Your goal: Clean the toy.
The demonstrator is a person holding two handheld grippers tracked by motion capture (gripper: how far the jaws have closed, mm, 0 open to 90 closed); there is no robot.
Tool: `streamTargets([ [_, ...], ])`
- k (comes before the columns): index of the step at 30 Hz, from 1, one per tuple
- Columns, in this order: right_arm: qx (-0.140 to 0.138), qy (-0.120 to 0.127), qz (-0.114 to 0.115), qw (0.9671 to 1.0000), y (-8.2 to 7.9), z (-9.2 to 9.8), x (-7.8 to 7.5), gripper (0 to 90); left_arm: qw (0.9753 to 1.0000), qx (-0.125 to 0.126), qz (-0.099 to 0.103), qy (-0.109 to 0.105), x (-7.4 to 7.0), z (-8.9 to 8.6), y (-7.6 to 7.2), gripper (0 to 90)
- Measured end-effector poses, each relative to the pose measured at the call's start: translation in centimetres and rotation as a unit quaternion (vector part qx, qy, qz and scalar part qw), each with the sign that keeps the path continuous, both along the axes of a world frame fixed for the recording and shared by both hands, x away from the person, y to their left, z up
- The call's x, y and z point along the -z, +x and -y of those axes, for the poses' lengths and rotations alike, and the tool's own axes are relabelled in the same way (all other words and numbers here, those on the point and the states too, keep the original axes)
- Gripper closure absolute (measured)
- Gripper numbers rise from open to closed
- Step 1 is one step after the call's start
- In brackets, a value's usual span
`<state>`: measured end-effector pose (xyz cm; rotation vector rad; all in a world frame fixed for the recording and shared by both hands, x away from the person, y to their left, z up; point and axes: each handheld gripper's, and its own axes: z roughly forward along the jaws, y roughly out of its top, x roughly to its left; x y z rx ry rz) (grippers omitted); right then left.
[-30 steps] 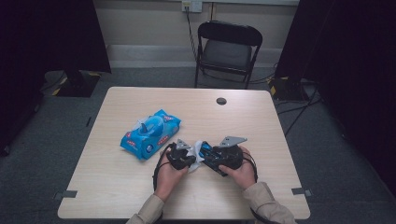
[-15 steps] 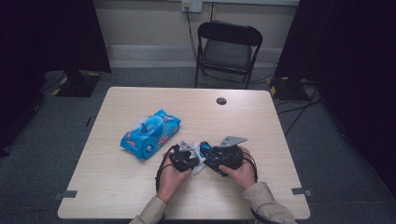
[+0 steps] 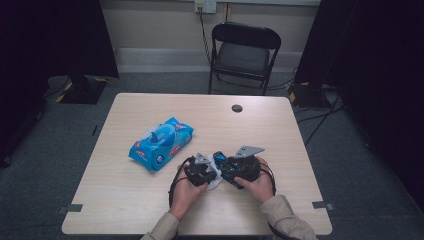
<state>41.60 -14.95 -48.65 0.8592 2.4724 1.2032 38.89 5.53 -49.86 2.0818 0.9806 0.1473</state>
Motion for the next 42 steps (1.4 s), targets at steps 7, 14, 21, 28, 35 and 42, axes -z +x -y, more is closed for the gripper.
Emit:
streamTargets([
  [7, 0.000, 0.000, 0.001, 1.0000, 0.0, 0.0, 0.0, 44.0, 0.9999, 0.011, 0.003, 0.003, 0.0, 0.7, -0.3, 88.0],
  [14, 0.000, 0.000, 0.000, 1.0000, 0.0, 0.0, 0.0, 43.9, 0.9997, 0.023, 0.002, 0.001, 0.0, 1.4, -0.7, 88.0],
  [21, 0.000, 0.001, 0.000, 1.0000, 0.0, 0.0, 0.0, 44.0, 0.9995, 0.032, 0.003, -0.002, 0.0, 2.1, -1.0, 88.0],
  [28, 0.000, 0.000, 0.001, 1.0000, 0.0, 0.0, 0.0, 43.9, 0.9992, 0.039, 0.003, -0.003, 0.0, 2.7, -1.3, 88.0],
  [35, 0.000, 0.001, 0.000, 1.0000, 0.0, 0.0, 0.0, 43.9, 0.9993, 0.038, 0.004, -0.001, 0.0, 2.9, -1.3, 88.0],
  [42, 0.000, 0.001, 0.000, 1.0000, 0.0, 0.0, 0.0, 43.9, 0.9992, 0.040, 0.004, -0.002, 0.0, 3.0, -1.4, 88.1],
])
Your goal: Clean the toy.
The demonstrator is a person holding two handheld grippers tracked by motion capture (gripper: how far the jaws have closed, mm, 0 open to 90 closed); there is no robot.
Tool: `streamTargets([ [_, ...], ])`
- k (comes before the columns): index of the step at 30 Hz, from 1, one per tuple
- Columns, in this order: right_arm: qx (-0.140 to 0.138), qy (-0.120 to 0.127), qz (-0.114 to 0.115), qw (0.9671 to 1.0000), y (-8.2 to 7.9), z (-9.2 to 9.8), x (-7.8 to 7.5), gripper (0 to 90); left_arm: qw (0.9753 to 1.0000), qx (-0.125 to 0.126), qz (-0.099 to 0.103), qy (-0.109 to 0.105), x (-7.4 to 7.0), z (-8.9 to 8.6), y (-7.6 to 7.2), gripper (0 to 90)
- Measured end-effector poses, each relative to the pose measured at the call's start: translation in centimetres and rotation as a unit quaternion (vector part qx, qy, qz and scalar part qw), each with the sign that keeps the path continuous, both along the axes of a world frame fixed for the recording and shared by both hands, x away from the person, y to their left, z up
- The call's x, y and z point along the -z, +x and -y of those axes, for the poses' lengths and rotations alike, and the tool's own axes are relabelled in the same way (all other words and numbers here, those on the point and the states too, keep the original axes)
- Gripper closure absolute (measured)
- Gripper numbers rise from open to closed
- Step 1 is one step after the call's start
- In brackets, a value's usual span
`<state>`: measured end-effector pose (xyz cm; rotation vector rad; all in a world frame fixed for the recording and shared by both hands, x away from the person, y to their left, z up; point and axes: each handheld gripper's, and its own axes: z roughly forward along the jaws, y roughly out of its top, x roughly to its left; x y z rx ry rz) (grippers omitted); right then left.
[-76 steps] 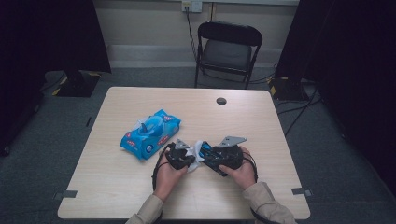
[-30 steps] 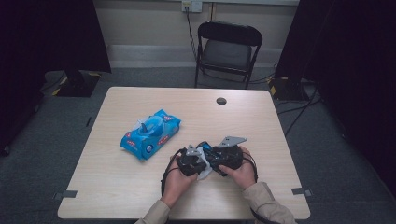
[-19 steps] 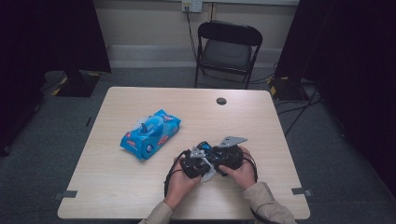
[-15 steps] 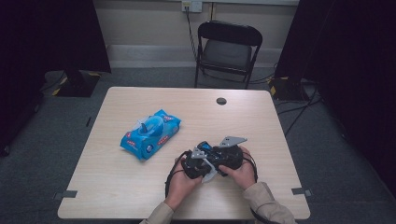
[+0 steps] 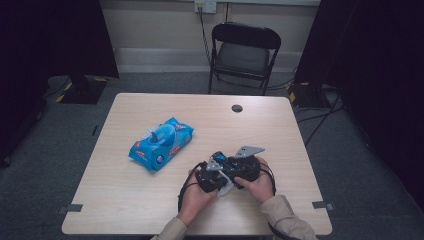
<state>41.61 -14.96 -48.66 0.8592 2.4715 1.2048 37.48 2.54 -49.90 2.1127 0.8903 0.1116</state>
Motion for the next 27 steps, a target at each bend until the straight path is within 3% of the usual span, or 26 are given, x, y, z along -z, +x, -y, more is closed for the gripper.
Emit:
streamTargets([
  [27, -0.001, -0.001, 0.000, 1.0000, 0.01, 0.01, -0.02, 44.0, 0.9999, 0.009, -0.004, 0.003, -0.10, 0.24, -0.26, 88.2],
])
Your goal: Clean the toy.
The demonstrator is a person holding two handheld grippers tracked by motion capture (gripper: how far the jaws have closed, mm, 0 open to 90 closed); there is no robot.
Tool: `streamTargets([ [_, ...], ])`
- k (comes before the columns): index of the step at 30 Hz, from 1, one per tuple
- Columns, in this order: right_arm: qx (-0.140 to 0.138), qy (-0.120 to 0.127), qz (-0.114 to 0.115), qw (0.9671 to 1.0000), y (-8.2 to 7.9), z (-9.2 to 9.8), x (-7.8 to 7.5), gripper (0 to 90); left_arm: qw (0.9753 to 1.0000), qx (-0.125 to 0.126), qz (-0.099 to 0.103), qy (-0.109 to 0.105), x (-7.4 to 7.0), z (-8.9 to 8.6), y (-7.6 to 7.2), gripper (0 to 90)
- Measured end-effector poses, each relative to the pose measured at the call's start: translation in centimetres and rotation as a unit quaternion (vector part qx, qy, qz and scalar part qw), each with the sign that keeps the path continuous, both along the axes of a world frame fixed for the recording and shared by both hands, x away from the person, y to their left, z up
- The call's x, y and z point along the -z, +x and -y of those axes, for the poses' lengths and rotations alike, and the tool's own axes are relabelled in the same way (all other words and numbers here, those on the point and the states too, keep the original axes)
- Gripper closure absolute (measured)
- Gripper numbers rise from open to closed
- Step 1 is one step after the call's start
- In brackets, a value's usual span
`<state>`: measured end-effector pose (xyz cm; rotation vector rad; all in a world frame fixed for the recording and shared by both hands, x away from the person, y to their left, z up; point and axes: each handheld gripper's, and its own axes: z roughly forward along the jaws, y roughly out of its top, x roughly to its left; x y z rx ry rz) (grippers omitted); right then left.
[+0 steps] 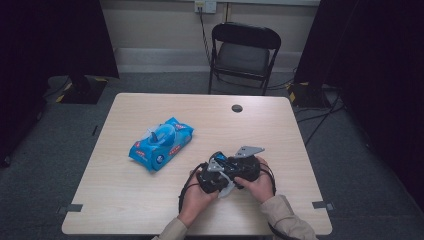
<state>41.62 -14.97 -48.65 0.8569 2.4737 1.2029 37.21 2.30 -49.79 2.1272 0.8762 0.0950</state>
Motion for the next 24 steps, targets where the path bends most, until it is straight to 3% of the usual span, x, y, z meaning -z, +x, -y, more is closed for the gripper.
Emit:
streamTargets([
  [24, 0.000, 0.001, 0.000, 1.0000, 0.00, 0.00, 0.01, 44.0, 0.9998, 0.014, -0.009, -0.011, 0.11, 0.82, -0.50, 88.2],
])
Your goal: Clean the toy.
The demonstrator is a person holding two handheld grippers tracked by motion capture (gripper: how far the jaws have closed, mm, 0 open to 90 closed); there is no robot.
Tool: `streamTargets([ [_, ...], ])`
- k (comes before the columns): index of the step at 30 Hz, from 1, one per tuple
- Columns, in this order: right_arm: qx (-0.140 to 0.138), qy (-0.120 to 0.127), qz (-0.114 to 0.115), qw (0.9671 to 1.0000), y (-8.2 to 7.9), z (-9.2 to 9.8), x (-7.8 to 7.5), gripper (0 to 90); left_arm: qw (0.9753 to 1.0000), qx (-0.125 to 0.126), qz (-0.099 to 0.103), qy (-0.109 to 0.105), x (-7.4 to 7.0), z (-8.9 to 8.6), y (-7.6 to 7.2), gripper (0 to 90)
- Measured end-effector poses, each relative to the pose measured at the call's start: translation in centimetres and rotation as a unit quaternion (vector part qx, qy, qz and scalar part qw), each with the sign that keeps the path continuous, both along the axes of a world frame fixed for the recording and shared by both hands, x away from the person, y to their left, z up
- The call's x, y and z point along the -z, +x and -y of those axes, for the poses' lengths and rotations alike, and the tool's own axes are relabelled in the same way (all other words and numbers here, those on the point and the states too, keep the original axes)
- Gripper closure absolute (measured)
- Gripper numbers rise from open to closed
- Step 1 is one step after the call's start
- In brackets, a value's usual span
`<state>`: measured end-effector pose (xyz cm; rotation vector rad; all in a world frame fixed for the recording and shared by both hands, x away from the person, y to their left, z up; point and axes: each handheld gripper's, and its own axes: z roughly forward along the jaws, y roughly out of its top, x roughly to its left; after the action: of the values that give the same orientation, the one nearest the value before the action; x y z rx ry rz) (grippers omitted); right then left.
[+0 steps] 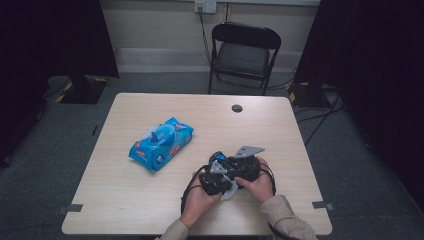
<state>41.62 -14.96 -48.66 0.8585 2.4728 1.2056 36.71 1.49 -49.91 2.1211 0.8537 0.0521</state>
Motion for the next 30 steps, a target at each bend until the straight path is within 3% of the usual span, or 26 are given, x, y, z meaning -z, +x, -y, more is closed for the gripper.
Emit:
streamTargets([
  [6, 0.000, 0.001, 0.001, 1.0000, 0.0, 0.0, 0.0, 44.0, 1.0000, 0.005, 0.002, 0.005, -0.1, 0.2, -0.1, 88.2],
  [20, -0.001, 0.006, 0.001, 1.0000, 0.0, 0.1, 0.1, 43.9, 0.9995, 0.028, -0.007, -0.014, 0.0, 1.5, -0.9, 88.2],
  [30, -0.002, 0.007, 0.003, 1.0000, 0.0, 0.1, 0.1, 43.8, 0.9990, 0.042, -0.001, -0.016, -0.4, 2.3, -1.3, 88.1],
])
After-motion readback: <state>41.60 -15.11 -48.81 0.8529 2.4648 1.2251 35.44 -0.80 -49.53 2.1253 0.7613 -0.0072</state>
